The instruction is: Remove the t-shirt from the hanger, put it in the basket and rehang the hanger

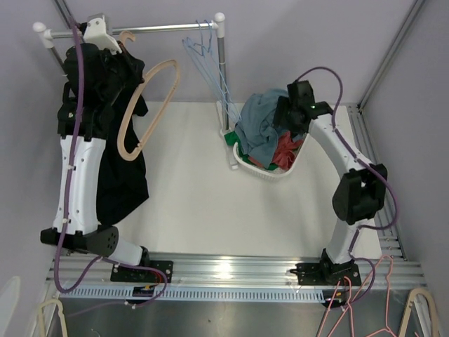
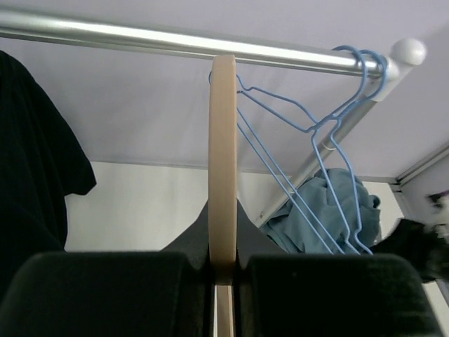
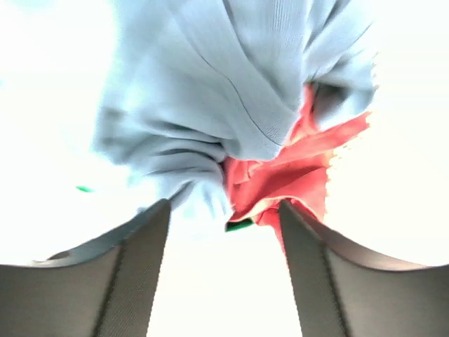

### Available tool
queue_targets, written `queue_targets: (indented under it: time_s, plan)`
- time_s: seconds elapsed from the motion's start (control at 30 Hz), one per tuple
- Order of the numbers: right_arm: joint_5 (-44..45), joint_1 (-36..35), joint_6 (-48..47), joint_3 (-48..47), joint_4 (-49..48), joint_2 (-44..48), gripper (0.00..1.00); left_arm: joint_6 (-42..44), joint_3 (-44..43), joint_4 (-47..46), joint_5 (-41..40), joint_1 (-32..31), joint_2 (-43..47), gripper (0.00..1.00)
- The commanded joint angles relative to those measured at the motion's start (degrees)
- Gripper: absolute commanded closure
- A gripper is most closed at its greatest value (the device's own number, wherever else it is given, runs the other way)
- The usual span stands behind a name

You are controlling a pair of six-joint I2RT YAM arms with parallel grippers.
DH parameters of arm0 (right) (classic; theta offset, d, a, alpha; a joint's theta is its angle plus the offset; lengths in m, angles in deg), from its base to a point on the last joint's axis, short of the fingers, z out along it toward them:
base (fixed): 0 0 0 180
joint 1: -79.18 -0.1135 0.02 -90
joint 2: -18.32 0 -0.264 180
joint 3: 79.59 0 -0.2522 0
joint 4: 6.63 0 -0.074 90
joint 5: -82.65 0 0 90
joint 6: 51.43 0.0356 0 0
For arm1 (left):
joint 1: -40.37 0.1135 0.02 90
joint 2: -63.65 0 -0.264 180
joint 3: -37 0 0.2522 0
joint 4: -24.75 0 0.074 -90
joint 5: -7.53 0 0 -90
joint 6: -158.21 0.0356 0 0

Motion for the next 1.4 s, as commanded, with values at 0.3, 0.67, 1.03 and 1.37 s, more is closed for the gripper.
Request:
queue_targets:
  time_s: [0.3,0.67,1.03,1.37]
  plan:
    - [8.6,-1.7,-2.5,-6.6,5.0,16.6,0.01,8.8,-5.6,-11.2,-6.1,-4.3,-7.4,0.99]
    - [5.3,-0.3,-2.9,2.2,-2.3,26.5,0.01,21.8,-18.3,-13.1,-26.1,-12.9,-19.4,0.99]
    - [1.0,2.6,-4.0,6.4,-3.1,29.7,0.01,24.5,-23.2,-16.4,-31.8,-16.1,-31.3,0.99]
    - [-0.4,3.3,-3.6,8.7,-4.2,33.4,0.01,18.8,-21.8,-11.4,-25.7,-14.9,-30.0,0.99]
